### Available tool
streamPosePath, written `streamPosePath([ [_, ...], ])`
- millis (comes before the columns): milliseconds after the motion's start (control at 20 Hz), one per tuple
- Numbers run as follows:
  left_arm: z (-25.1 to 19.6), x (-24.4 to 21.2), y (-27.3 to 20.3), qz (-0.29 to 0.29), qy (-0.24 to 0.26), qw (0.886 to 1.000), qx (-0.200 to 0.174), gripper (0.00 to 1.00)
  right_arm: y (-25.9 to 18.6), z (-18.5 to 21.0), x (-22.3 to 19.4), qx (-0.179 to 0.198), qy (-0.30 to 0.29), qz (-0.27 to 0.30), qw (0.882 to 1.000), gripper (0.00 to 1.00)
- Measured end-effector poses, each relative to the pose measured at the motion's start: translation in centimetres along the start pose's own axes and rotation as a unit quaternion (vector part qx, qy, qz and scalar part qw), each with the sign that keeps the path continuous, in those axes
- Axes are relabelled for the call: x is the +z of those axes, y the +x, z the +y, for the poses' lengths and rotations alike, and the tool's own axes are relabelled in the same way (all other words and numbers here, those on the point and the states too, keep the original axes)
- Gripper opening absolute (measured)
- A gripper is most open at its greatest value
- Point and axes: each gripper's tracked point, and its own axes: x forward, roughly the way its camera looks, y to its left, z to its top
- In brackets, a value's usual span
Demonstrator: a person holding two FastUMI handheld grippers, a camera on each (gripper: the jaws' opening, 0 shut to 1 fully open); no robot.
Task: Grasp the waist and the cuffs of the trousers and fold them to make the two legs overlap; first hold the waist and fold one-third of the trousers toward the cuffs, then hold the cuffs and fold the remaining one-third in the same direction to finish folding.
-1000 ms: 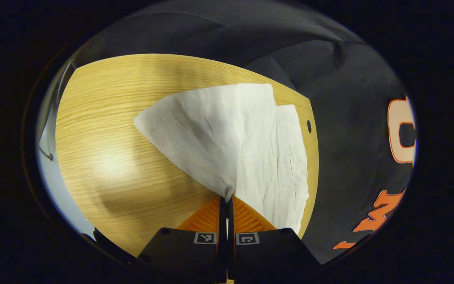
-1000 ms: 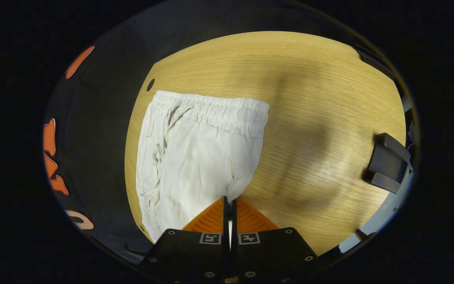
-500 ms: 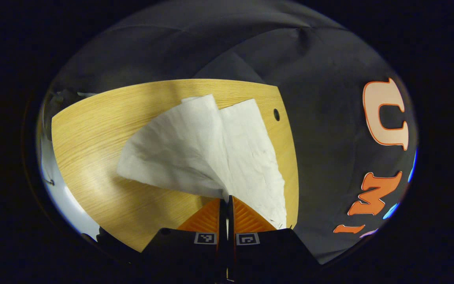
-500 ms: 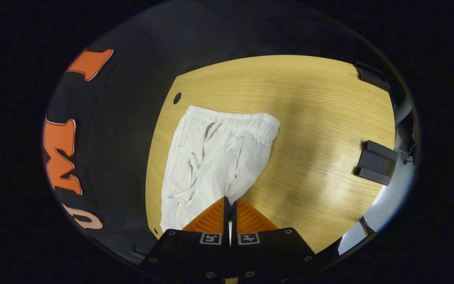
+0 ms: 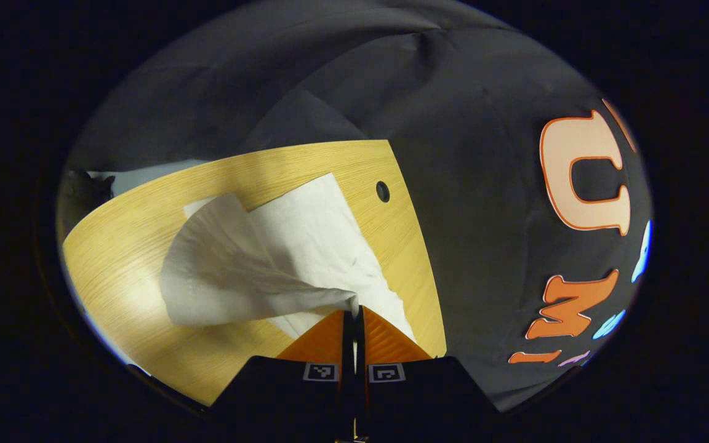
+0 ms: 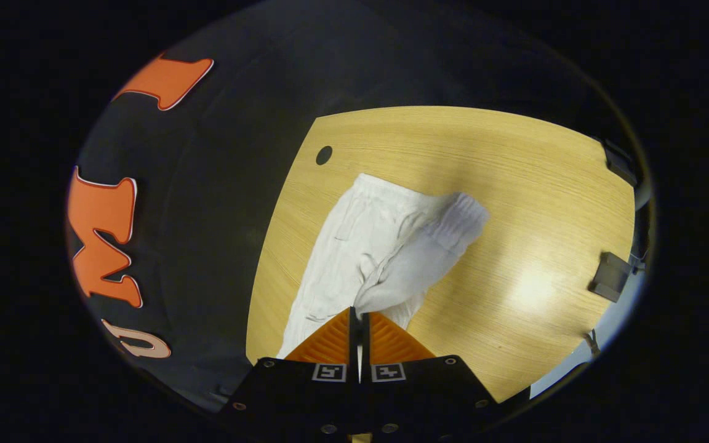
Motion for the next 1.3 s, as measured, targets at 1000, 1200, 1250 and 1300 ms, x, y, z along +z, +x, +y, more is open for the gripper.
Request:
streamPosePath([
  [1000, -2.7, 5.8, 18.8, 0.006, 0.060, 0.995, 0.076, 0.27, 17.1, 7.8, 4.0, -0.031, -0.029, 0.055, 0.998, 0.06],
  [1200, -2.8, 6.6, 18.9, -0.013, 0.082, 0.993, 0.087, 0.67, 15.9, 8.3, 5.6, -0.017, -0.045, 0.030, 0.998, 0.60],
  [1250, -3.3, 7.2, 17.1, -0.018, 0.088, 0.992, 0.087, 0.83, 15.4, 8.3, 5.7, -0.016, -0.054, 0.025, 0.998, 0.55],
  [1300, -3.6, 7.1, 16.7, -0.023, 0.093, 0.992, 0.085, 0.98, 15.0, 8.1, 5.7, -0.015, -0.062, 0.021, 0.998, 0.80],
])
